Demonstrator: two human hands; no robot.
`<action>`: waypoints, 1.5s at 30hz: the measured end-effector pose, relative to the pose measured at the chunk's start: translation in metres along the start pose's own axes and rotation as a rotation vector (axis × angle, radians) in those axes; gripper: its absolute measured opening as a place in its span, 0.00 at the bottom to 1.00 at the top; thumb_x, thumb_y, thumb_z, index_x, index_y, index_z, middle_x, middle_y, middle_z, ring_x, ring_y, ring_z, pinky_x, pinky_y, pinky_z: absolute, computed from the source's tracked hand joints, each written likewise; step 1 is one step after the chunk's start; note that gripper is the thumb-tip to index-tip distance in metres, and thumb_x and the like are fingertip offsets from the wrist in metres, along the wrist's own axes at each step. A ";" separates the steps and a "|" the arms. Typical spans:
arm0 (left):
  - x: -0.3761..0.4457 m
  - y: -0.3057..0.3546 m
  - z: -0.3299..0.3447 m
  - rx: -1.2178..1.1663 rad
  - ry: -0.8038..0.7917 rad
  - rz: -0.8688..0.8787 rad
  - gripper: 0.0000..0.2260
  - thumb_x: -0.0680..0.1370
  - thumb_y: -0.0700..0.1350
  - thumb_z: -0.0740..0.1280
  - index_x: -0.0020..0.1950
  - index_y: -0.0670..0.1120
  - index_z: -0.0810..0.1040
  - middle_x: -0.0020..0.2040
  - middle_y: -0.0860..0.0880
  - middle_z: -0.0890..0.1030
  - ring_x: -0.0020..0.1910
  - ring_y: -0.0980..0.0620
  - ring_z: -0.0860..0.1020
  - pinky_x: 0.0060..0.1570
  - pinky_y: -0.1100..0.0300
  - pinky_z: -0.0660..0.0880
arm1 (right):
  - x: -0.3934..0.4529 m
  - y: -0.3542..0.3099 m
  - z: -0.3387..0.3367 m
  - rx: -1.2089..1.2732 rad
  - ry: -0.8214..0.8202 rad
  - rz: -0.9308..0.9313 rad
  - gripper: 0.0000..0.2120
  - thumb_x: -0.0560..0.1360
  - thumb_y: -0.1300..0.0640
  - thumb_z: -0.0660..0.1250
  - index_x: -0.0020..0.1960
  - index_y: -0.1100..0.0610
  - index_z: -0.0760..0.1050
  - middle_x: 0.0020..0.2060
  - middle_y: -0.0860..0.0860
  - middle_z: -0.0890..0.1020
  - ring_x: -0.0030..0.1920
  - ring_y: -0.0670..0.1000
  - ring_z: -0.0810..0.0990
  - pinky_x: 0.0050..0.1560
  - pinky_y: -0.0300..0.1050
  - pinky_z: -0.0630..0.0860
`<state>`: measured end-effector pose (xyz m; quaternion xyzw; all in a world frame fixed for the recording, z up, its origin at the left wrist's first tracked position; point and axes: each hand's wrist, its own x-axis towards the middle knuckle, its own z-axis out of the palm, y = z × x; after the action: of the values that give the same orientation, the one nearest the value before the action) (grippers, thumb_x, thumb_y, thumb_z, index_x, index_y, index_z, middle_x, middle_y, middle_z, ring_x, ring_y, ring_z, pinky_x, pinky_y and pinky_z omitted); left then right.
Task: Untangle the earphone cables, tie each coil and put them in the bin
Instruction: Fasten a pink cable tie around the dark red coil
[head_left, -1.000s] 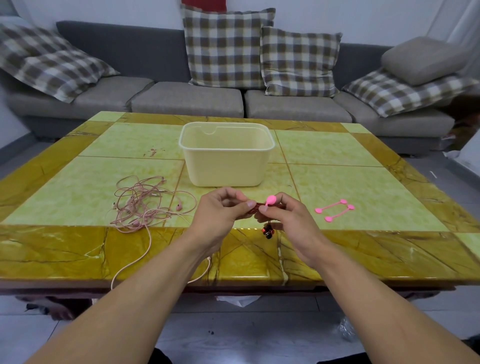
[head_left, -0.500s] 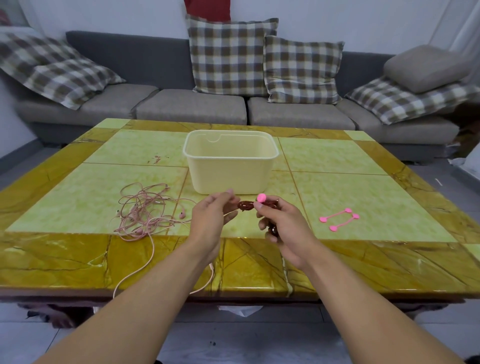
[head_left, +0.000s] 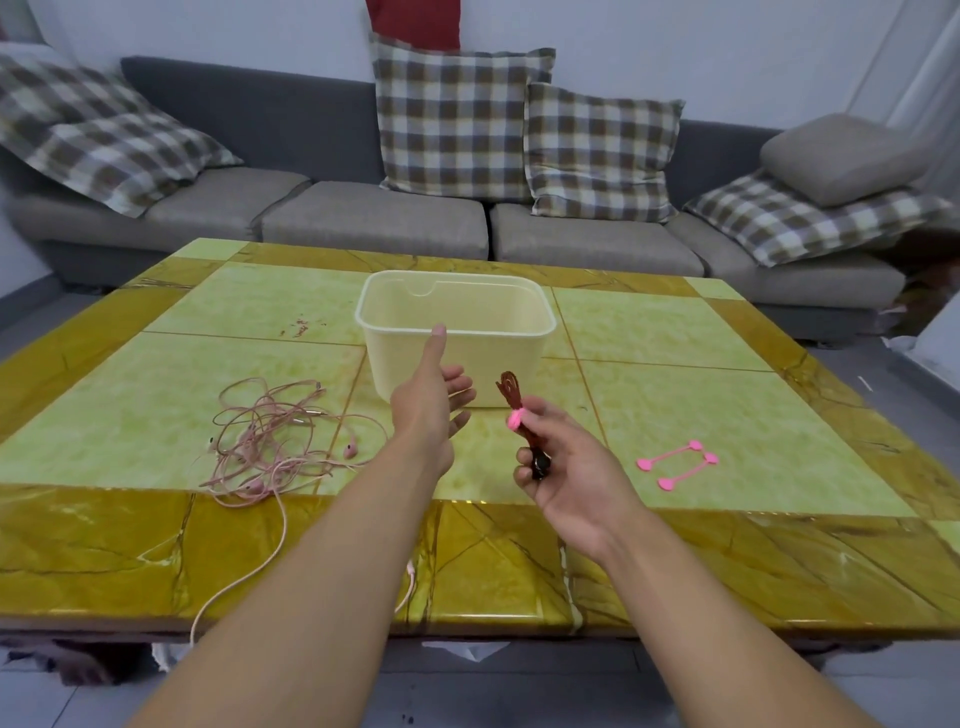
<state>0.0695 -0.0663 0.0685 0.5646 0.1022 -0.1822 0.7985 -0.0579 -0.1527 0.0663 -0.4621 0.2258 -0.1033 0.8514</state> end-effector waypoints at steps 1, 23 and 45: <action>0.003 0.002 0.005 0.002 0.013 -0.007 0.28 0.73 0.69 0.69 0.48 0.43 0.82 0.37 0.50 0.83 0.39 0.51 0.82 0.44 0.53 0.77 | 0.003 0.000 -0.001 -0.003 0.003 0.000 0.10 0.76 0.64 0.71 0.56 0.56 0.82 0.43 0.53 0.82 0.34 0.47 0.75 0.33 0.40 0.73; -0.009 -0.027 -0.037 0.219 -0.056 -0.195 0.10 0.79 0.46 0.61 0.53 0.42 0.78 0.35 0.48 0.82 0.37 0.49 0.79 0.28 0.60 0.72 | 0.013 0.001 -0.001 -0.489 0.176 -0.427 0.14 0.73 0.66 0.75 0.52 0.49 0.84 0.42 0.42 0.85 0.39 0.39 0.81 0.43 0.34 0.74; -0.077 -0.047 -0.045 0.246 -0.287 -0.213 0.13 0.82 0.45 0.57 0.57 0.40 0.78 0.44 0.44 0.87 0.33 0.53 0.82 0.29 0.62 0.71 | 0.099 -0.012 0.036 -1.220 0.087 -0.420 0.12 0.76 0.63 0.69 0.51 0.47 0.82 0.41 0.45 0.84 0.44 0.48 0.82 0.42 0.41 0.77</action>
<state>-0.0176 -0.0244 0.0413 0.6120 0.0236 -0.3549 0.7064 0.0466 -0.1705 0.0652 -0.8928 0.1831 -0.1392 0.3874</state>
